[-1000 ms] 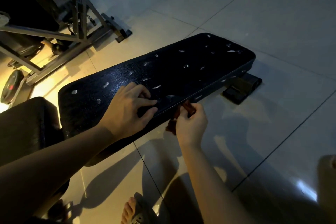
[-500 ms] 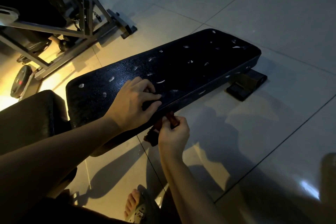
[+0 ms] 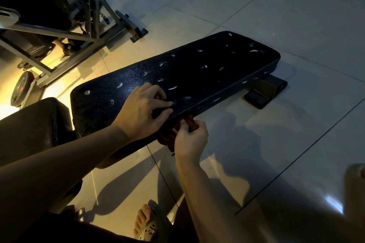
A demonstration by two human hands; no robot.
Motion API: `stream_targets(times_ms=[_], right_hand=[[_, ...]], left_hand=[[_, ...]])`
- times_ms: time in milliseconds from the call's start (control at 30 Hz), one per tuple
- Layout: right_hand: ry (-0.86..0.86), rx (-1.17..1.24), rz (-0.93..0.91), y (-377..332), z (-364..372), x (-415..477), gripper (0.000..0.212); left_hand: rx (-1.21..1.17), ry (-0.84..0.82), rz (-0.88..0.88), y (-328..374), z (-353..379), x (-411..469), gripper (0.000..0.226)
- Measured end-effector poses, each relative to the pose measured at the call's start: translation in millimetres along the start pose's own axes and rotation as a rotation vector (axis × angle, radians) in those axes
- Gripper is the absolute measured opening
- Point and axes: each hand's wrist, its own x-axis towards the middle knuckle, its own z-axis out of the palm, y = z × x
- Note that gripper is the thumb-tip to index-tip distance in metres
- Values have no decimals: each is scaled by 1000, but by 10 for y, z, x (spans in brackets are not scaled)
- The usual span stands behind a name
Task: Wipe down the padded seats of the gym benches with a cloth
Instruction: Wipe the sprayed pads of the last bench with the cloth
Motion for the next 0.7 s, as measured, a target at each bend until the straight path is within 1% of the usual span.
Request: stream_targets(times_ms=[67, 167, 200, 367, 433, 500, 533, 567, 633, 700], right_hand=[[-1, -9, 58, 53, -61, 17, 20], [-33, 27, -50, 50, -15, -61, 23], [-46, 40, -52, 48, 22, -86, 24], [-80, 44, 35, -6, 8, -20, 26], [-25, 27, 32, -52, -54, 53, 21], [109, -31, 27, -111, -174, 227, 11], [172, -43, 28, -164, -254, 326, 9], [226, -41, 21, -220, -345, 425, 11], [279, -22, -14, -345, -487, 572, 13], [262, 7, -48, -444, -493, 581, 14]], left_hand=[[-4, 17, 6, 2, 3, -10, 38], [-9, 4, 10, -16, 3, 7, 38], [-3, -8, 8, -16, 3, 9, 38], [1, 8, 6, -6, 0, 0, 37], [-3, 10, 2, -11, 2, 0, 36], [-2, 15, 1, -11, 13, -3, 35], [-8, 23, 1, -11, 21, -3, 34], [-14, 32, 1, -10, 25, 0, 33], [-13, 37, 1, -12, 30, 2, 33], [-14, 33, 3, -13, 30, -1, 34]])
